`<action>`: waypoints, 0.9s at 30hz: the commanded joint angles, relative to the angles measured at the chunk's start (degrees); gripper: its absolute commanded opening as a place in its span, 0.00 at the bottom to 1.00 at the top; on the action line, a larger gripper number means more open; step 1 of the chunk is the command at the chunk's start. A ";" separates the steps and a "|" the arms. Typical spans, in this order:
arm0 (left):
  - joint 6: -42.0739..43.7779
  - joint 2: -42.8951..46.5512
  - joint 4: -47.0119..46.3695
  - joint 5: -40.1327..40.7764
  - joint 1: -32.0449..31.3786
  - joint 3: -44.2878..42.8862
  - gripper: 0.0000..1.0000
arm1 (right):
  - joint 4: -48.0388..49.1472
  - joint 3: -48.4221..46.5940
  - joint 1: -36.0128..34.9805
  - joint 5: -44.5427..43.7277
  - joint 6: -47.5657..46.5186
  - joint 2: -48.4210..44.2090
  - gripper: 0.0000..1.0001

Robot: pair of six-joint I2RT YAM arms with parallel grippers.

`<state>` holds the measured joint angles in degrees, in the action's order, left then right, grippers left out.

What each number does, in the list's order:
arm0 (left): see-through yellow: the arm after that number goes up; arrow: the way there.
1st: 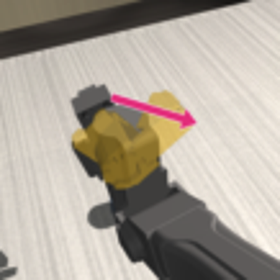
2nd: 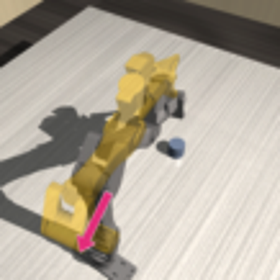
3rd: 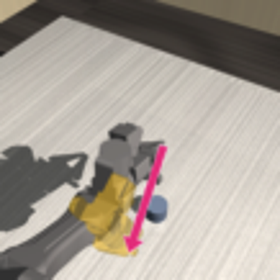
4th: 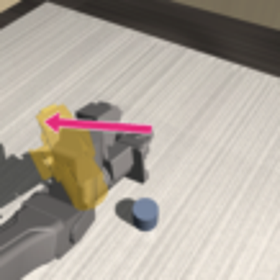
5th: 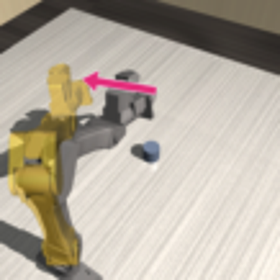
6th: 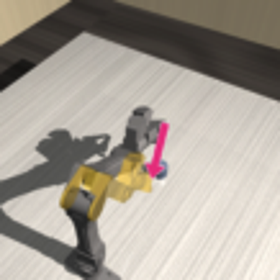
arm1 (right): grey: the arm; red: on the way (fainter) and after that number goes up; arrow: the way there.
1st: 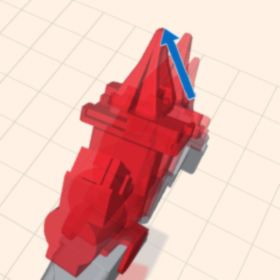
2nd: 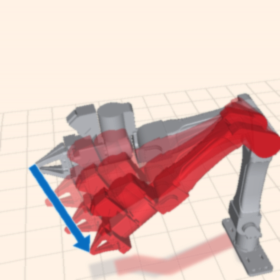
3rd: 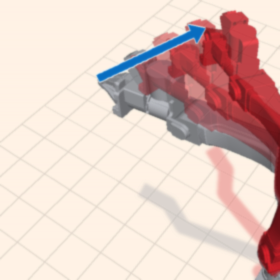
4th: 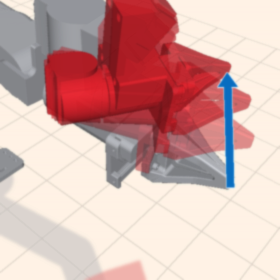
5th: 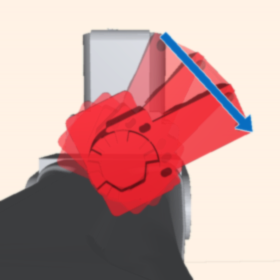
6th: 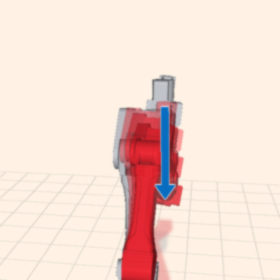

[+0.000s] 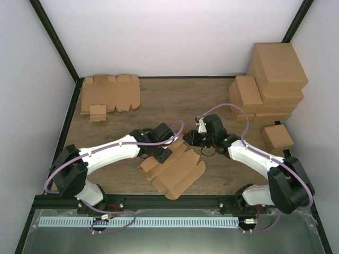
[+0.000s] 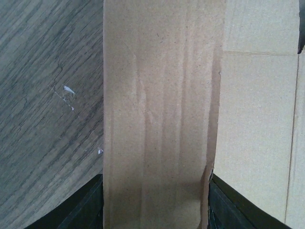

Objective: Fold the paper box

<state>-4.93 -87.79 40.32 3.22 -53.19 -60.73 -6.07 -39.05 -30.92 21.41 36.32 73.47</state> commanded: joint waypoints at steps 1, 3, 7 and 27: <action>-0.83 0.86 -1.40 0.57 -0.68 0.52 0.53 | 0.73 -3.02 0.00 0.46 -1.72 2.67 0.16; -1.10 0.71 -1.67 0.60 -0.93 0.64 0.53 | 0.56 -2.81 -0.02 0.59 -1.99 3.98 0.14; -1.78 0.56 -2.61 0.76 -1.63 1.03 0.53 | 1.93 -1.60 -0.32 2.62 -2.01 5.78 0.12; -1.93 -2.28 -2.99 2.79 -3.05 0.71 0.53 | 1.31 -0.03 -0.31 9.89 -2.76 4.83 0.10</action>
<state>-6.46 -89.17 38.09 5.43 -55.75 -59.44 -7.22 -39.55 -31.29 24.10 32.18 77.06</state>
